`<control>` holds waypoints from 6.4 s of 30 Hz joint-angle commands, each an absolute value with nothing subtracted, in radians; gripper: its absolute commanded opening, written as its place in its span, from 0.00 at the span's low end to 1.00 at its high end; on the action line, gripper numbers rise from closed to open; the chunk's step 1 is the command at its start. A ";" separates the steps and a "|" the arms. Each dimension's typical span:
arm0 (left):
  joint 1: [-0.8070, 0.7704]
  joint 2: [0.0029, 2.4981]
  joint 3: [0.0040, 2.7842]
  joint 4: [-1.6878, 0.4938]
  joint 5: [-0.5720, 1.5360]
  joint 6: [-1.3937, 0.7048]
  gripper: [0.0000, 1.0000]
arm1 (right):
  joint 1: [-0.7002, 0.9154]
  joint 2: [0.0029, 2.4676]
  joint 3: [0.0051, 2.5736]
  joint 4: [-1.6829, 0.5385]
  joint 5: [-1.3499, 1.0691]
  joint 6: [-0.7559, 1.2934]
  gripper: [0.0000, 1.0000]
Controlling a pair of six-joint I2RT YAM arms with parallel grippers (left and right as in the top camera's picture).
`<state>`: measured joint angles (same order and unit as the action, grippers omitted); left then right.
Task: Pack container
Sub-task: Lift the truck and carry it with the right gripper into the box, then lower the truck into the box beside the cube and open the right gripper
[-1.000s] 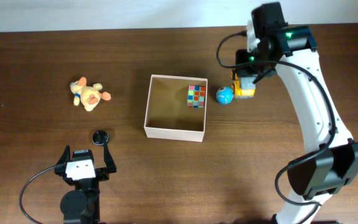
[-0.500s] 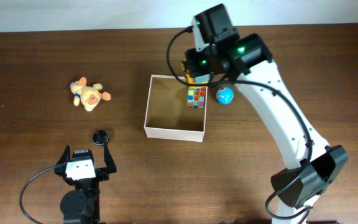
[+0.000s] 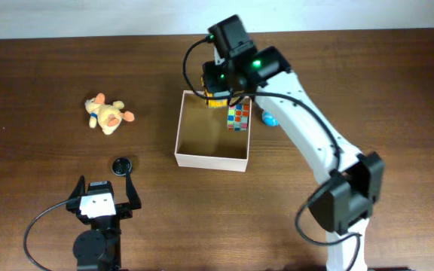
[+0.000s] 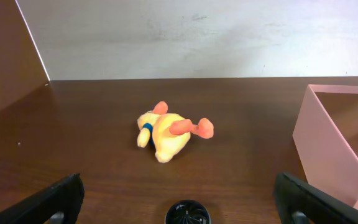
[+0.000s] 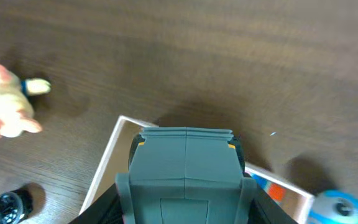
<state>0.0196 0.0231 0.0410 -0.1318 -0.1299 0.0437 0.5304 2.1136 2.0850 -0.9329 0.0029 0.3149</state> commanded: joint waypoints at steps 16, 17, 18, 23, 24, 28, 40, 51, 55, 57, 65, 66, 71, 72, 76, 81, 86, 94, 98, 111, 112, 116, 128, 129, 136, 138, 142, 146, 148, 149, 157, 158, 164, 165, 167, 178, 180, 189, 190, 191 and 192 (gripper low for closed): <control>0.020 0.019 0.036 -0.132 -0.120 0.038 0.99 | 0.662 2.235 2.098 -0.927 0.031 0.569 0.40; 0.020 0.019 0.036 -0.132 -0.120 0.038 0.99 | 0.666 2.239 2.097 -0.931 0.042 0.583 0.40; 0.020 0.019 0.036 -0.132 -0.120 0.038 0.99 | 0.670 2.243 2.097 -0.931 0.049 0.586 0.40; 0.020 0.019 0.036 -0.132 -0.120 0.038 0.99 | 0.674 2.251 2.097 -0.934 0.094 0.638 0.40; 0.020 0.019 0.036 -0.132 -0.120 0.038 0.99 | 0.673 2.251 2.097 -0.933 0.102 0.644 0.40; 0.020 0.019 0.036 -0.132 -0.120 0.038 0.99 | 0.673 2.251 2.097 -0.923 0.122 0.659 0.40; 0.020 0.019 0.036 -0.132 -0.120 0.038 0.99 | 0.673 2.297 2.097 -0.859 0.139 0.694 0.40; 0.020 0.019 0.036 -0.132 -0.120 0.038 0.99 | 0.673 2.297 2.097 -0.845 0.144 0.693 0.41; 0.020 0.019 0.036 -0.132 -0.120 0.038 0.99 | 0.673 2.297 2.097 -0.839 0.144 0.693 0.55; 0.020 0.019 0.036 -0.132 -0.120 0.038 0.99 | 0.673 2.297 2.097 -0.839 0.144 0.693 0.57; 0.020 0.019 0.036 -0.132 -0.120 0.038 0.99 | 0.673 2.297 2.097 -0.839 0.144 0.689 0.59; 0.020 0.019 0.036 -0.132 -0.120 0.038 0.99 | 0.673 2.297 2.097 -0.839 0.144 0.689 0.60; 0.020 0.019 0.036 -0.132 -0.120 0.038 0.99 | 0.673 2.295 2.108 -0.844 0.121 0.645 0.64; 0.020 0.019 0.036 -0.132 -0.120 0.038 0.99 | 0.673 2.294 2.117 -0.853 0.118 0.640 0.64; 0.020 0.019 0.036 -0.132 -0.120 0.038 0.99 | 0.673 2.288 2.172 -0.939 0.121 0.640 0.60; 0.020 0.019 0.036 -0.132 -0.120 0.038 0.99 | 0.673 2.288 2.217 -1.059 0.121 0.640 0.60; 0.020 0.019 0.036 -0.132 -0.120 0.038 0.99 | 0.667 2.288 2.220 -1.127 0.126 0.640 0.49; 0.020 0.019 0.036 -0.132 -0.120 0.038 0.99 | 0.641 2.290 2.220 -1.137 0.173 0.641 0.31; 0.020 0.019 0.036 -0.132 -0.120 0.038 0.99 | 0.620 2.300 2.217 -1.134 0.178 0.640 0.21; 0.020 0.019 0.036 -0.132 -0.120 0.038 0.99 | 0.606 2.381 2.204 -1.100 0.157 0.641 0.21; 0.020 0.019 0.036 -0.132 -0.120 0.038 0.99 | 0.606 2.387 2.204 -1.100 0.157 0.641 0.21; 0.020 0.019 0.036 -0.132 -0.120 0.038 0.99 | 0.605 2.394 2.204 -1.100 0.158 0.641 0.21; 0.020 0.019 0.036 -0.132 -0.120 0.038 0.99 | 0.608 2.427 2.202 -1.077 0.123 0.640 0.21; 0.020 0.019 0.036 -0.132 -0.120 0.038 0.99 | 0.609 2.428 2.202 -1.075 0.120 0.640 0.21; 0.020 0.019 0.036 -0.132 -0.120 0.038 0.99 | 0.608 2.429 2.202 -1.047 0.112 0.640 0.21; 0.020 0.019 0.036 -0.132 -0.120 0.038 0.99 | 0.608 2.429 2.202 -1.042 0.105 0.640 0.21; 0.020 0.019 0.036 -0.132 -0.120 0.038 0.99 | 0.608 2.429 2.202 -1.034 0.094 0.636 0.21; 0.020 0.019 0.036 -0.132 -0.120 0.038 0.99 | 0.608 2.429 2.202 -1.031 0.089 0.633 0.21; 0.020 0.019 0.036 -0.132 -0.120 0.038 0.99 | 0.608 2.429 2.202 -1.031 0.089 0.633 0.21; 0.020 0.019 0.036 -0.132 -0.120 0.038 0.99 | 0.608 2.429 2.202 -1.031 0.088 0.632 0.21; 0.020 0.019 0.036 -0.132 -0.120 0.038 0.99 | 0.609 2.429 2.202 -1.052 0.075 0.633 0.21; 0.020 0.019 0.036 -0.132 -0.120 0.038 0.99 | 0.609 2.429 2.202 -1.059 0.075 0.633 0.21; 0.020 0.019 0.036 -0.132 -0.120 0.038 0.99 | 0.610 2.429 2.198 -1.066 0.072 0.633 0.21; 0.020 0.019 0.036 -0.132 -0.120 0.038 0.99 | 0.610 2.429 2.197 -1.066 0.071 0.633 0.21; 0.020 0.019 0.036 -0.132 -0.120 0.038 0.99 | 0.613 2.429 2.197 -1.065 0.063 0.633 0.21; 0.020 0.019 0.036 -0.132 -0.120 0.038 0.99 | 0.628 2.429 2.197 -1.051 0.060 0.632 0.21; 0.020 0.019 0.036 -0.132 -0.120 0.038 0.99 | 0.628 2.429 2.197 -1.051 0.061 0.632 0.21; 0.020 0.019 0.036 -0.132 -0.120 0.038 0.99 | 0.627 2.429 2.197 -1.059 0.070 0.624 0.21; 0.020 0.019 0.036 -0.132 -0.120 0.038 0.99 | 0.627 2.429 2.197 -1.063 0.082 0.625 0.22; 0.020 0.019 0.036 -0.132 -0.120 0.038 0.99 | 0.627 2.429 2.197 -1.072 0.101 0.625 0.26; 0.020 0.019 0.036 -0.132 -0.120 0.038 0.99 | 0.627 2.429 2.197 -1.080 0.119 0.625 0.27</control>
<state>0.0196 0.0231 0.0410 -0.1322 -0.1299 0.0437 0.6209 2.4145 2.1971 -1.0706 0.0784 0.6258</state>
